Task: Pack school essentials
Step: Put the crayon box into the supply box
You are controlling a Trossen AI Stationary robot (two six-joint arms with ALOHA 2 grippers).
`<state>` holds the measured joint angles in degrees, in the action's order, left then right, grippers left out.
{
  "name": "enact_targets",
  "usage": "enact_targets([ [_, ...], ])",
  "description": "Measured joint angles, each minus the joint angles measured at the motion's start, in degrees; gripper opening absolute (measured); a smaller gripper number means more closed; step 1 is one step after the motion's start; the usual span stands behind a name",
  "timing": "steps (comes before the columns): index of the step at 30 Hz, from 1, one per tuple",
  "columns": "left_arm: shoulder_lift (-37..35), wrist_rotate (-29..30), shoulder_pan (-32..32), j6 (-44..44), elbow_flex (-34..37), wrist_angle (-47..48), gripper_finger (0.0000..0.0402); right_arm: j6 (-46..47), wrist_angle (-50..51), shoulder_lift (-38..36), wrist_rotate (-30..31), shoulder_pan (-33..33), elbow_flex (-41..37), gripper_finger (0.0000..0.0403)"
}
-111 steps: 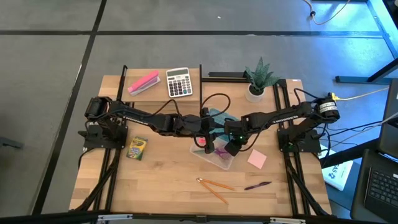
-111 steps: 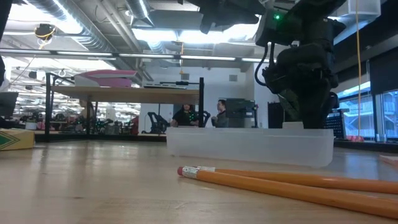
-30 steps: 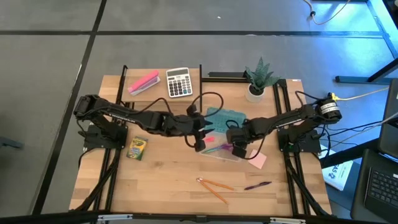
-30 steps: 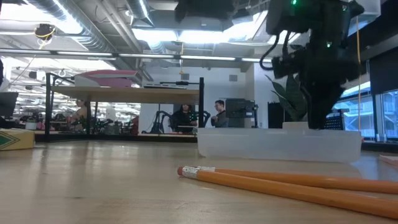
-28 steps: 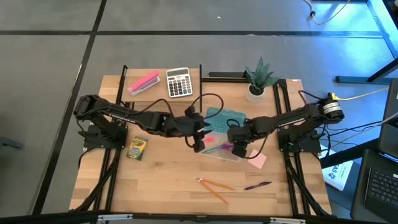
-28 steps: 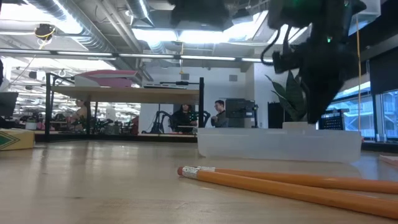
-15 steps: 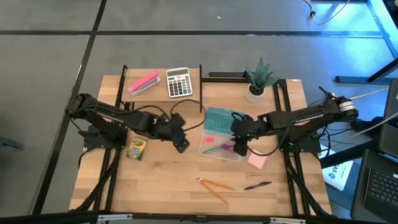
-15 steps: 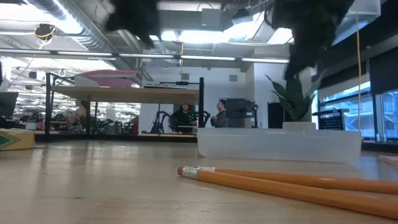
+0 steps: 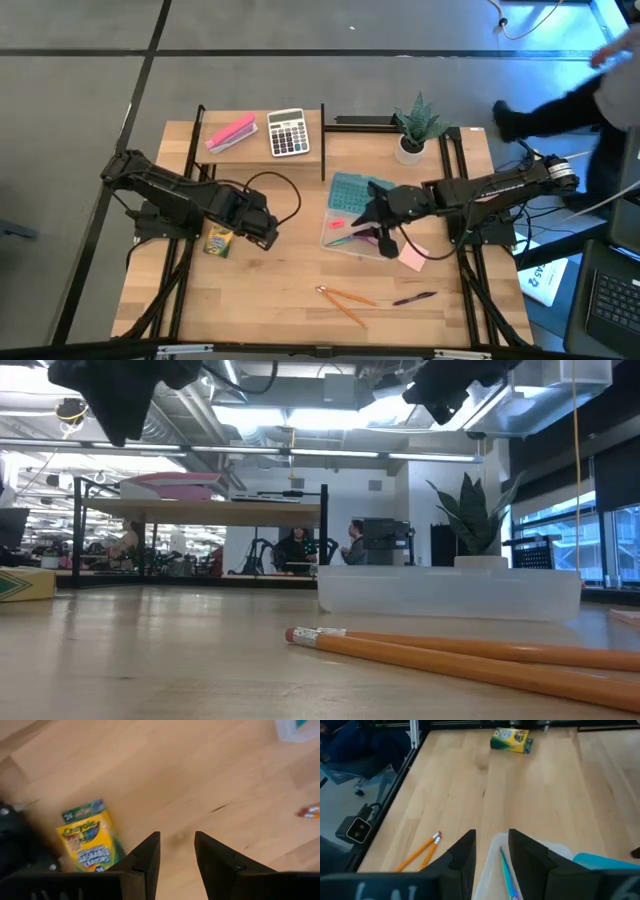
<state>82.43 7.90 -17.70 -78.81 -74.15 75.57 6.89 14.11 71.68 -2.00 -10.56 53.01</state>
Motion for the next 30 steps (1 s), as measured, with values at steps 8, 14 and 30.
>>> enact_targets([
  [8, -0.8, -1.4, -1.6, -3.6, 2.6, 1.5, 0.0115, 0.5, -0.7, 0.0, -12.3, 1.9, 0.0, 0.0117],
  [14, -3.4, -6.0, -2.8, -7.1, 8.2, 0.1, 0.0113, 0.1, -0.7, 0.0, -13.1, 1.7, 0.0, 0.0117],
  [30, -6.8, -6.1, -3.9, -10.5, 11.1, -1.2, 0.0115, 0.2, -0.6, 0.0, -13.1, 1.7, 0.0, 0.0117],
])
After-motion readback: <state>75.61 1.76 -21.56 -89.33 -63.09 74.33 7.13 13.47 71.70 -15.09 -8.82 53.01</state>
